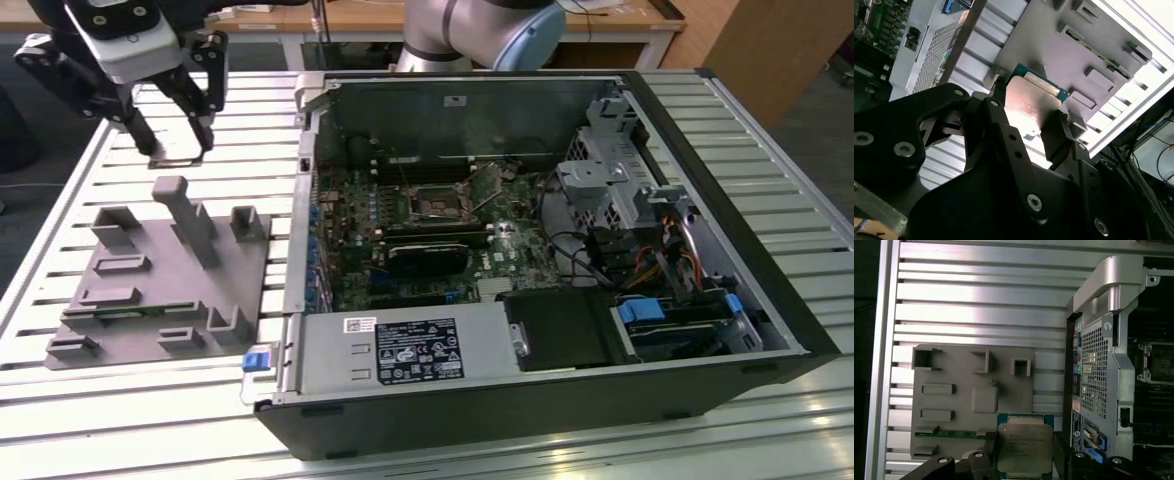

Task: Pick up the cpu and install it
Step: 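Pick up the cpu and move it towards the insertion slot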

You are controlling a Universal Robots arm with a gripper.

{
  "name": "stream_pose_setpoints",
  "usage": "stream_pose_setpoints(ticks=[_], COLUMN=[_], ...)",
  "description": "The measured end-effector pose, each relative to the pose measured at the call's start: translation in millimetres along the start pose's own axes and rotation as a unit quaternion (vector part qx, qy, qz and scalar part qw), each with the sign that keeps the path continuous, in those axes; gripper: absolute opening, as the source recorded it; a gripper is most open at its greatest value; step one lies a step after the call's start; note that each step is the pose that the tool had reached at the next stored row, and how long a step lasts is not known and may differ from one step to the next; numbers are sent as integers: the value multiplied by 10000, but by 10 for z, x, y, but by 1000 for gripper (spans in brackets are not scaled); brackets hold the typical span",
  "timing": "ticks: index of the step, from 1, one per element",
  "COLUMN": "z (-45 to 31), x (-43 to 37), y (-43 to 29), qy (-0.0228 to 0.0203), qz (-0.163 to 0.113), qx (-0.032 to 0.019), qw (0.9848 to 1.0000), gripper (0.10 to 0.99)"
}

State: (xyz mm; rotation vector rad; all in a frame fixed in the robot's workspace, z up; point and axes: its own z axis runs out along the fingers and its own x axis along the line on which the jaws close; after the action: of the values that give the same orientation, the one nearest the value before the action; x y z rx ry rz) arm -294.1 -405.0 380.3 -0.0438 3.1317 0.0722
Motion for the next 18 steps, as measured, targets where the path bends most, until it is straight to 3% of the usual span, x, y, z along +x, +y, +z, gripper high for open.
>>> stream_pose_setpoints(ticks=[11, 13, 18], z=[2, 2, 4], x=[-228, -340, -448], y=[-6, -9, -13], qy=[0, 0, 0], qz=[0, 1, 0], qx=[0, 0, 0], qw=[10000, 10000, 10000], gripper=[533, 533, 533])
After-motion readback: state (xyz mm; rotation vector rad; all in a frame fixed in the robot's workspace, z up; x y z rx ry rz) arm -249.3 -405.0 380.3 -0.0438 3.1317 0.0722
